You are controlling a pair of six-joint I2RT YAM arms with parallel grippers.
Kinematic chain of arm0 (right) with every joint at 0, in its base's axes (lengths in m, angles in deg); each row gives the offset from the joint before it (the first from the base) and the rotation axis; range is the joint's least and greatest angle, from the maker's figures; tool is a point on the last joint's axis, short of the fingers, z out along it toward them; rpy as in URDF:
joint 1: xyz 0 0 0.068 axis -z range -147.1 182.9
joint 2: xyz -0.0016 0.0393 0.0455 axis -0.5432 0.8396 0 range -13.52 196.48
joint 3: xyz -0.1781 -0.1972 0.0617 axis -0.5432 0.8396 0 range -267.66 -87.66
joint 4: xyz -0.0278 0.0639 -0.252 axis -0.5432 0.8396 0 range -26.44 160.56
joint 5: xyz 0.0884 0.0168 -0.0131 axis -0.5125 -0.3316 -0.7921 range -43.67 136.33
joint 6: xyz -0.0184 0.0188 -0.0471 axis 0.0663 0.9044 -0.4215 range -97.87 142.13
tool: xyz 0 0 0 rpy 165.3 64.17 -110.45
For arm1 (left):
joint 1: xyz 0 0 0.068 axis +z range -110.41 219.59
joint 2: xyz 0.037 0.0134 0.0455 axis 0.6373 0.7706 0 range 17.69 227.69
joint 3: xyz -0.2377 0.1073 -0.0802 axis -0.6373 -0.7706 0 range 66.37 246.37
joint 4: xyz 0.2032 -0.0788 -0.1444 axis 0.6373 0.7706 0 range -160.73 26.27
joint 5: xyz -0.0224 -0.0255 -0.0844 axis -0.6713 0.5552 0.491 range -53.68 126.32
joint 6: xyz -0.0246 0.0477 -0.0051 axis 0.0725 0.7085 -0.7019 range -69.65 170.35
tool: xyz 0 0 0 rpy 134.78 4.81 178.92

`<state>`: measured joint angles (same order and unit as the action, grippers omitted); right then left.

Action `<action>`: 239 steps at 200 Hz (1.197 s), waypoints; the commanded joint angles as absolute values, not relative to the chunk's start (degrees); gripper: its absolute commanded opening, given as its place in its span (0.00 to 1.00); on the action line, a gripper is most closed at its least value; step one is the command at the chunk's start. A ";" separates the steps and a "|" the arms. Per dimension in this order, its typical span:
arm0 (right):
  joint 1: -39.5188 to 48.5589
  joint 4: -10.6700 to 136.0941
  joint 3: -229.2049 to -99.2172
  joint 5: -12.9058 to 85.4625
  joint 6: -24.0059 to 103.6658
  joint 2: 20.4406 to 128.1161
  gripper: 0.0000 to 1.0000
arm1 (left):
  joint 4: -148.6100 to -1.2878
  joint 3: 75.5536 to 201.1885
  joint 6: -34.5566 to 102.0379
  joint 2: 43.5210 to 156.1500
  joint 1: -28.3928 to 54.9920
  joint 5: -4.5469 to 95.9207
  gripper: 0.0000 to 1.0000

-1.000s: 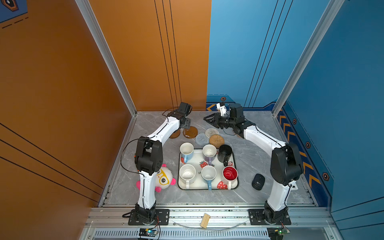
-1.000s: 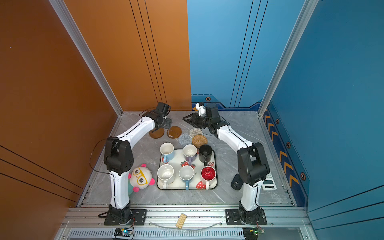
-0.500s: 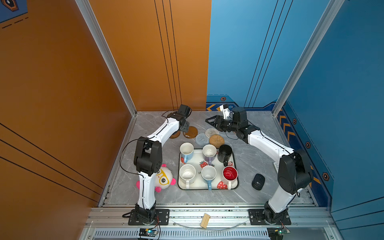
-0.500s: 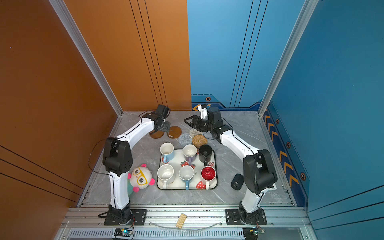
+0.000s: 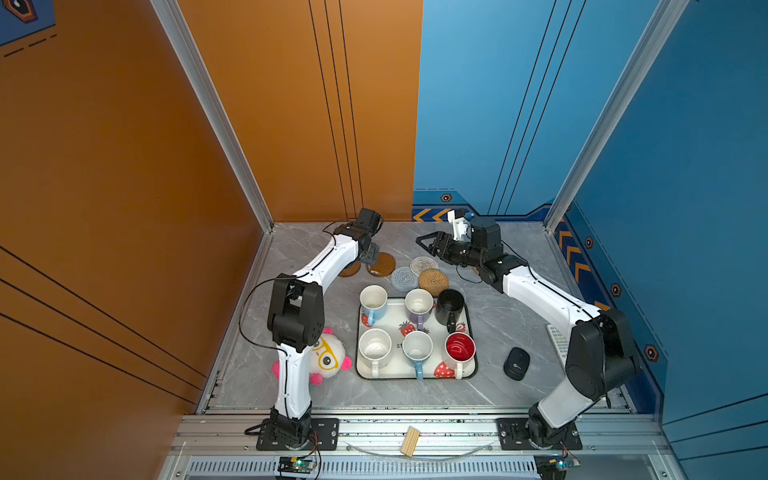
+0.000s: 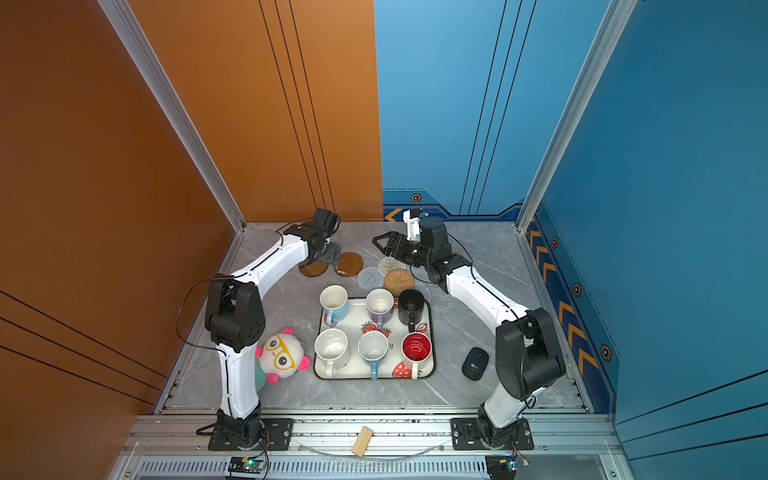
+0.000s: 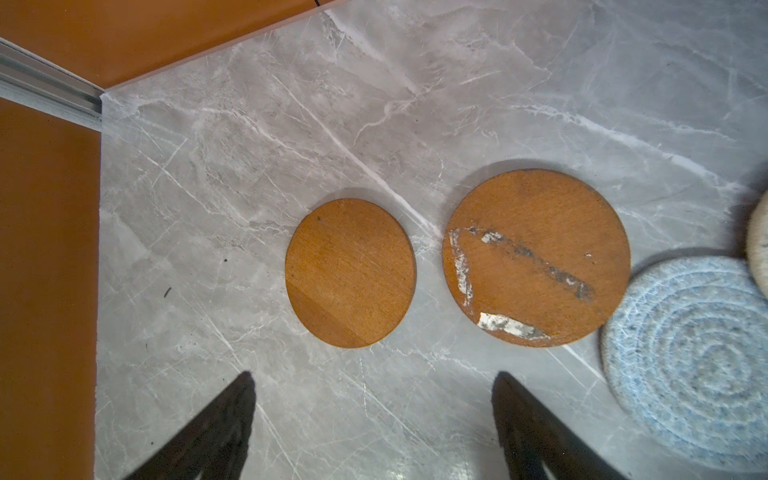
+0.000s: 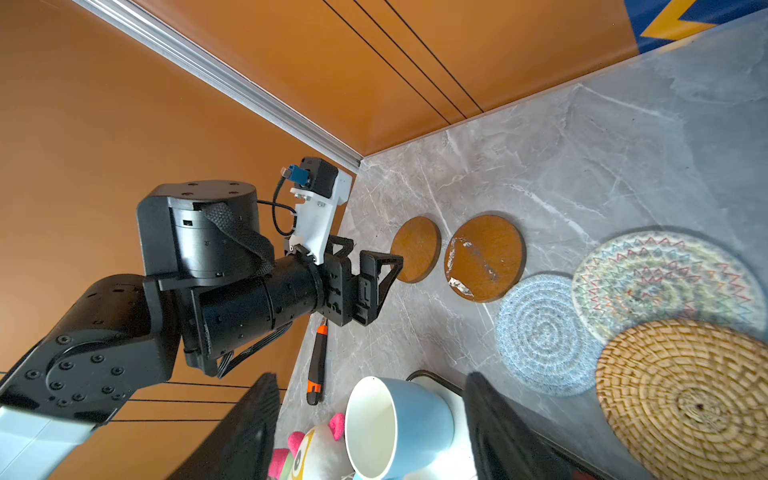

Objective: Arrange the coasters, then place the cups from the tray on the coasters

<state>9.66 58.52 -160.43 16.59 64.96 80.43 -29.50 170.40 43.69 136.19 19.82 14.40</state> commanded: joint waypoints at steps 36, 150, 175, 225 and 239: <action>10.49 59.58 -157.71 20.64 62.54 76.10 0.78 | -26.09 173.76 45.23 137.47 20.76 11.83 0.93; 12.42 60.43 -154.89 21.68 61.99 74.10 0.81 | -23.46 179.27 45.17 145.14 21.38 11.18 0.94; 12.60 59.38 -154.72 20.97 62.69 74.58 0.81 | -23.40 179.44 45.30 146.55 21.74 11.82 0.94; 12.69 57.91 -154.77 20.10 64.02 75.43 0.81 | -23.48 179.97 44.14 149.59 23.22 14.62 0.94; 12.69 57.59 -154.81 20.05 64.29 75.57 0.81 | -23.40 180.82 43.97 150.70 23.65 15.97 0.93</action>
<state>12.35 59.35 -155.29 20.97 63.30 75.29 -24.60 178.09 44.78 148.52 22.55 13.27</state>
